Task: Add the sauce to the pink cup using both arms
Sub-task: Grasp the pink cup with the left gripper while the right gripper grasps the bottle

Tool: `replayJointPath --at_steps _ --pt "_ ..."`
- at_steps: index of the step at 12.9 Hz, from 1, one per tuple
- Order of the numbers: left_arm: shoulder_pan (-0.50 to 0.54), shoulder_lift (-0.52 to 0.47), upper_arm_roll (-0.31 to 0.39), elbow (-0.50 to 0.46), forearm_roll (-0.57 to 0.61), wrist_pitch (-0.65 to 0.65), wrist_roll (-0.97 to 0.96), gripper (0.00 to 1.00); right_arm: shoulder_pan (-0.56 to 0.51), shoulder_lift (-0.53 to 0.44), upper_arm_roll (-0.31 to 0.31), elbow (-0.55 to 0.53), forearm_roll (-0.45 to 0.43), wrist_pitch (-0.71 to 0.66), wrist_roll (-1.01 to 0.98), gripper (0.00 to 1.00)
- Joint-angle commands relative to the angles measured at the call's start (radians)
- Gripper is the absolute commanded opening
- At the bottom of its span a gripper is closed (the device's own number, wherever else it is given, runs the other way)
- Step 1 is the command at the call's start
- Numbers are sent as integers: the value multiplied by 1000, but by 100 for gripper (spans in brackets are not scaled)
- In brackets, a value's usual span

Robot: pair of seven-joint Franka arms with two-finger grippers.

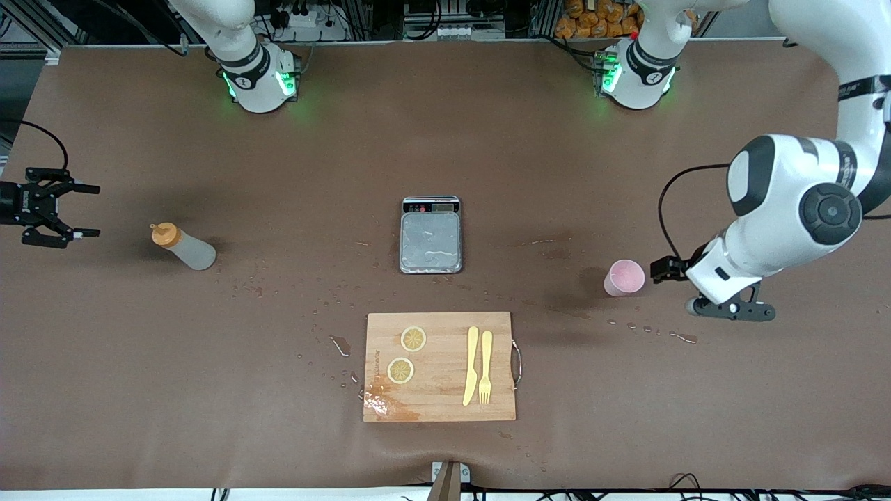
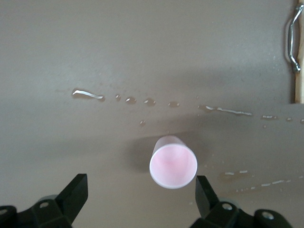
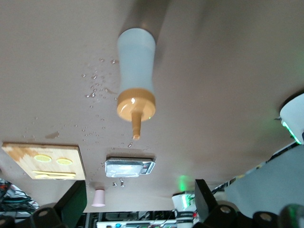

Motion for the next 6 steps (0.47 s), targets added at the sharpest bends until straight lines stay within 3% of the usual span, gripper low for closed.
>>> replayJointPath --at_steps 1,6 --pt "-44 115 1 91 -4 4 -10 100 -47 84 17 39 59 -20 42 100" --pt "-38 170 4 99 12 35 -33 100 -134 225 19 85 136 -47 39 100"
